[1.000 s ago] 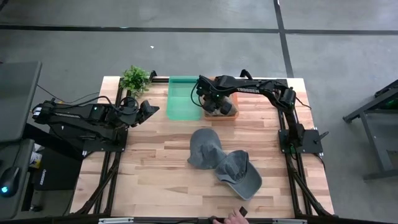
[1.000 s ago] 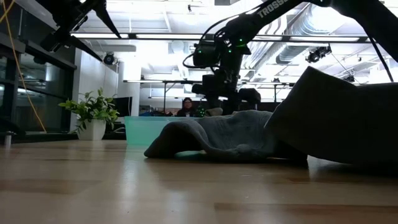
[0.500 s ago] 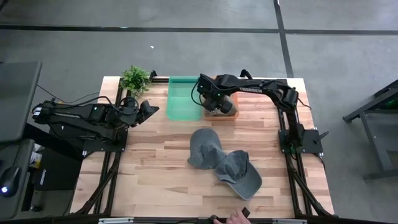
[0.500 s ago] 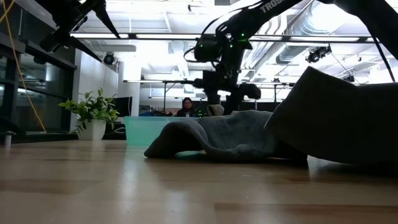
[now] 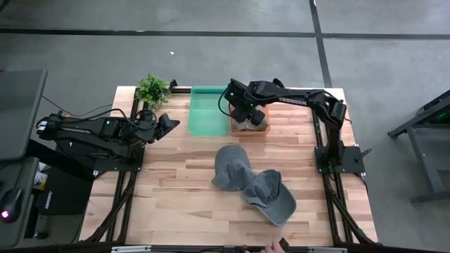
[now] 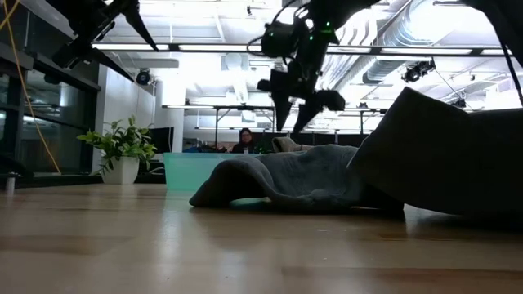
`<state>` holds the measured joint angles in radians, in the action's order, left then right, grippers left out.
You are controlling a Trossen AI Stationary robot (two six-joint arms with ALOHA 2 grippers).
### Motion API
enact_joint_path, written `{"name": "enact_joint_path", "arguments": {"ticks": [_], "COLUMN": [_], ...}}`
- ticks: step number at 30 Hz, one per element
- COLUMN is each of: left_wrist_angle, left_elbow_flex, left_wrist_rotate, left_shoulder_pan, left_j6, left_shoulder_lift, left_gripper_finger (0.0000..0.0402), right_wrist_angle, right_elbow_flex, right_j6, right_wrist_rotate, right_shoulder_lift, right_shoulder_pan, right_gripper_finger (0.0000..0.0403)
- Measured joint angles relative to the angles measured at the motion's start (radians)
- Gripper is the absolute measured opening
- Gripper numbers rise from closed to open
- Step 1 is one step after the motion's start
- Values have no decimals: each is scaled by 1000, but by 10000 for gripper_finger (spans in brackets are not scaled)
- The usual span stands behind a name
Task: Pick & Place hat
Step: Put the bottom blue cap into the green bin
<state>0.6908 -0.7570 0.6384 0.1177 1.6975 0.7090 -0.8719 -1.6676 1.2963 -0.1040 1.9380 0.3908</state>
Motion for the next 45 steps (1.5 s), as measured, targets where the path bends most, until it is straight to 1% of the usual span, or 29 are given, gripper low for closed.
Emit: {"name": "enact_joint_path", "arguments": {"ticks": [6, 11, 14, 20, 29, 36, 42, 45], "left_wrist_angle": [0, 0, -1, -1, -1, -1, -1, -1], "left_elbow_flex": [0, 0, 0, 0, 0, 0, 0, 0], "left_wrist_rotate": [0, 0, 0, -1, -7, -8, -8, -8], "left_shoulder_pan": [0, 0, 0, 0, 0, 0, 0, 0], "left_j6": [-1, -2, -2, -2, -2, -2, -2, -2], "left_shoulder_lift": [0, 0, 0, 0, 0, 0, 0, 0], "left_gripper_finger": [275, 275, 275, 275, 275, 275, 275, 275], "right_wrist_angle": [-4, -18, -48, -84, -97, -124, -182, -213], "right_elbow_flex": [0, 0, 0, 0, 0, 0, 0, 1], "right_j6": [-83, -193, -301, -570, -813, -1082, -1274, -1410], "right_wrist_rotate": [-35, -37, -36, -40, -56, -47, -36, -19], "right_shoulder_lift": [-70, -130, -162, -220, -296, -333, -342, -342], "right_shoulder_pan": [-17, -46, -66, -106, -159, -171, -171, -171], "right_gripper_finger": [185, 184, 184, 184, 184, 182, 182, 181]}}
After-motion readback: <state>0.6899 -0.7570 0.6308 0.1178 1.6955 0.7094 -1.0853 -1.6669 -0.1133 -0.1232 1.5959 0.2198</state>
